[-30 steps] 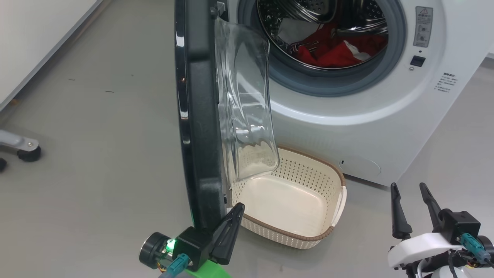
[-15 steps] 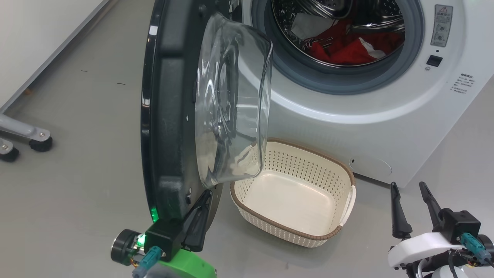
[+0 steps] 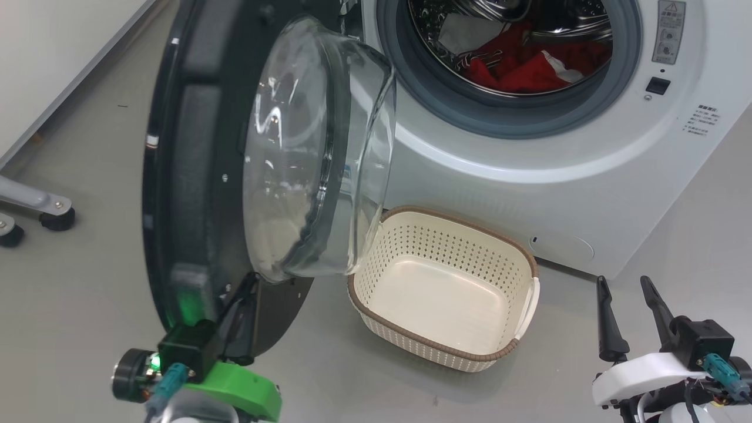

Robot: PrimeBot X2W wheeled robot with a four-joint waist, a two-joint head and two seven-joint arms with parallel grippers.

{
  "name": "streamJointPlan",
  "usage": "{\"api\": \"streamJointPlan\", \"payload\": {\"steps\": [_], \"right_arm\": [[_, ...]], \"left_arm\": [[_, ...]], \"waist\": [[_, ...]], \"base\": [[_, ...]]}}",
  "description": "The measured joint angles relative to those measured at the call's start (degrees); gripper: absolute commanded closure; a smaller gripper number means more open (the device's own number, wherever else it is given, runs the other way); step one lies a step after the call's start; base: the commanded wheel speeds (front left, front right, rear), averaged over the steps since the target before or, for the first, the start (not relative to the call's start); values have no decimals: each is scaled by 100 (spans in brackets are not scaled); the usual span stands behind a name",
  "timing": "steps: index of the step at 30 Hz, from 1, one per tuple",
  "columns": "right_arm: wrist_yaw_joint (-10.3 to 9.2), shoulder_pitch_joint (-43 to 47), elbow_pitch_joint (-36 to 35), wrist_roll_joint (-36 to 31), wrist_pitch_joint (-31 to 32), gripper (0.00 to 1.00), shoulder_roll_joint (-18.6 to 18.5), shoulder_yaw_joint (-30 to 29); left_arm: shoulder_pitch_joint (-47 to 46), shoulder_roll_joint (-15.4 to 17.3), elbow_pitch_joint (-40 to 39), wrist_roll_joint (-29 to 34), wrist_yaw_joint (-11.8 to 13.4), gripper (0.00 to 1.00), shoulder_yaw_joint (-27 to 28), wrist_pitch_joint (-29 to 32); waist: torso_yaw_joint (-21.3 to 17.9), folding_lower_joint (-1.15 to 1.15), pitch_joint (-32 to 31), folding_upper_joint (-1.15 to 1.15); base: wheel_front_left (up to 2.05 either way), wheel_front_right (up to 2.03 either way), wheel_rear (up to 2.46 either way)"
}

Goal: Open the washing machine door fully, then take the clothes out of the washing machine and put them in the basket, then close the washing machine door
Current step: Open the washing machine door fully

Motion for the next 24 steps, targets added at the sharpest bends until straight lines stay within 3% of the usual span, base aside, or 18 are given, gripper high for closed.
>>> {"api": "streamJointPlan", "payload": {"steps": [24], "right_arm": [[63,-126,4,-102,0,0,2,-86]], "left_arm": [[-24,105,392,-185,9,100,1548,-286]], "waist": [[-175,0,196,0]], "base": [[0,0,0]]}}
